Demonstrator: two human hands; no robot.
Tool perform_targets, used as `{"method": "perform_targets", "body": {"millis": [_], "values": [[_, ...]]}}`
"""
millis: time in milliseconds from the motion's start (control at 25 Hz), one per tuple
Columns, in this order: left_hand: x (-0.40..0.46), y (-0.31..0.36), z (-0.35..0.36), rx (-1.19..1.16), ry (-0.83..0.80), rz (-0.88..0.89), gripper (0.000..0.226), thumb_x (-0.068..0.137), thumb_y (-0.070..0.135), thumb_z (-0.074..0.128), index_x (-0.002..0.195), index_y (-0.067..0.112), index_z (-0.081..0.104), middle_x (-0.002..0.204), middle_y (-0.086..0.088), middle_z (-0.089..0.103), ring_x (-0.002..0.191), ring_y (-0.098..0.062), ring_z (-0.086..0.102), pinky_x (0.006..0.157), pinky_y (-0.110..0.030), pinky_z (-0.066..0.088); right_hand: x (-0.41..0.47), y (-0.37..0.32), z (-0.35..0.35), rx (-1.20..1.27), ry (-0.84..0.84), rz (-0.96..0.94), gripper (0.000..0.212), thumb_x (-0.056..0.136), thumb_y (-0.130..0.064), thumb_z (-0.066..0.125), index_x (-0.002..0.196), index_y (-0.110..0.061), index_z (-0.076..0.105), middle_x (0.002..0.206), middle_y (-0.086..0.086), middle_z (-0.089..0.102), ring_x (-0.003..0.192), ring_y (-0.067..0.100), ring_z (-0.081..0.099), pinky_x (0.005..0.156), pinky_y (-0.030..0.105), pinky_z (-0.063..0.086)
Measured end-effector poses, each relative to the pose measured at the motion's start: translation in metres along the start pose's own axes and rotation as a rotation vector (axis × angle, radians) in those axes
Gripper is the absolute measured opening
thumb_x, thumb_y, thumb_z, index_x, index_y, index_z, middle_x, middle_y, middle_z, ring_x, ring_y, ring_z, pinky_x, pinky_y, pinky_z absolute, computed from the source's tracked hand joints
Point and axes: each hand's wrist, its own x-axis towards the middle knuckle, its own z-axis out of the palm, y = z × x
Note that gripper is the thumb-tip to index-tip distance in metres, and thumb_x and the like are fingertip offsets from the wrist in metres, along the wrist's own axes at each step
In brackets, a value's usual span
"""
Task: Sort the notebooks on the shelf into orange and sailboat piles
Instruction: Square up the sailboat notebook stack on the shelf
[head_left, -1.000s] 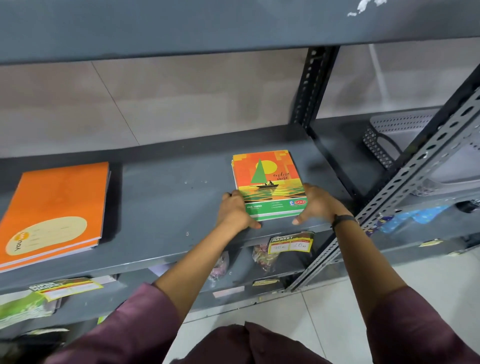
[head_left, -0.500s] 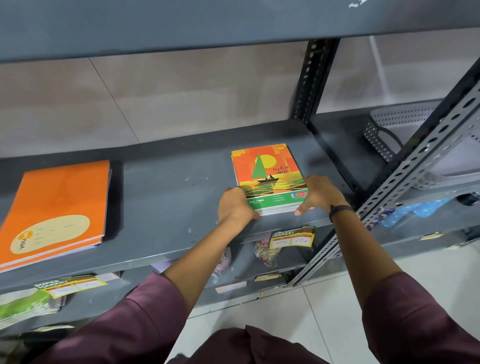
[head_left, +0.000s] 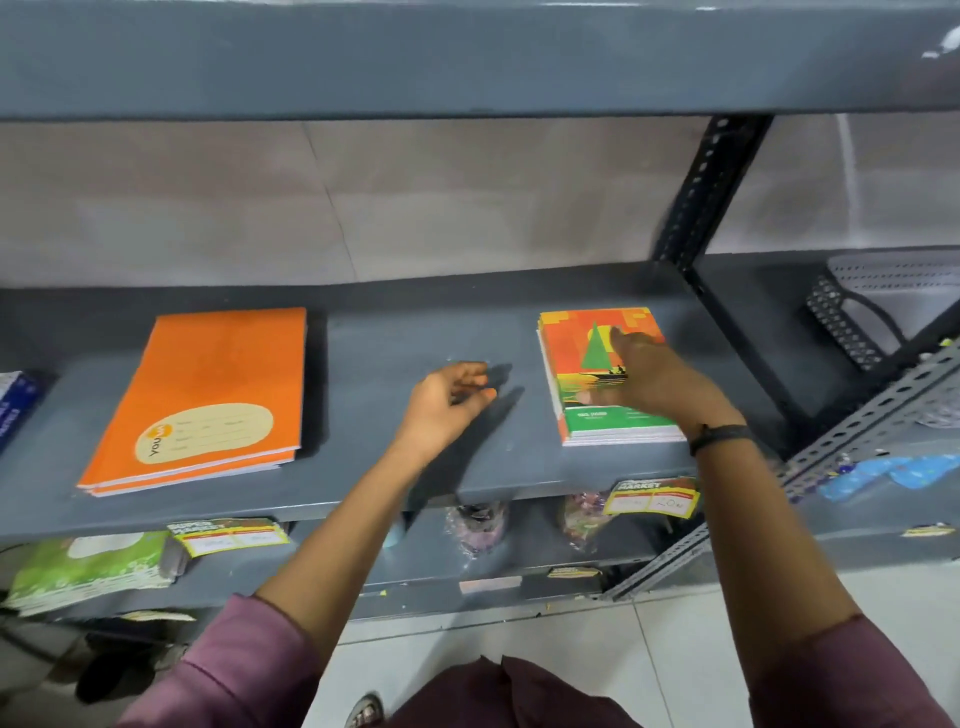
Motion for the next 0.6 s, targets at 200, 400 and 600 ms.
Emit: {"method": "perform_targets", "body": {"millis": [200, 400, 600], "values": [[-0.008, -0.052, -0.124, 0.102, 0.233, 0.086, 0.023, 0.086, 0.009, 0.057, 0.107, 0.003, 0.065, 0.111, -0.014, 0.069, 0.087, 0.000, 0.063, 0.083, -0.026, 0.050, 0.031, -0.134, 0.066, 0.278, -0.098, -0.233, 0.076, 0.087, -0.036, 0.062, 0.145, -0.001, 0.029, 0.152, 0.015, 0.034, 0.141, 0.026, 0.033, 0.117, 0.034, 0.026], [-0.018, -0.126, -0.262, 0.117, 0.702, -0.184, 0.033, 0.089, 0.017, 0.051, 0.119, 0.003, 0.056, 0.116, -0.018, 0.065, 0.111, -0.035, 0.058, 0.092, -0.036, 0.043, 0.068, -0.240, 0.139, 0.987, -0.242, -0.099, 0.057, 0.095, -0.039, 0.046, 0.141, -0.006, 0.036, 0.143, -0.009, 0.036, 0.135, 0.011, 0.032, 0.113, 0.033, 0.025], [-0.007, -0.160, -0.299, -0.528, 0.348, -0.451, 0.045, 0.094, 0.050, 0.028, 0.089, 0.017, 0.057, 0.098, -0.004, 0.061, 0.080, -0.017, 0.065, 0.066, -0.025, 0.055, 0.107, -0.273, 0.174, 1.197, -0.291, 0.029, 0.060, 0.089, -0.060, 0.037, 0.129, -0.018, 0.050, 0.136, 0.007, 0.056, 0.129, 0.025, 0.049, 0.114, 0.045, 0.033]]}}
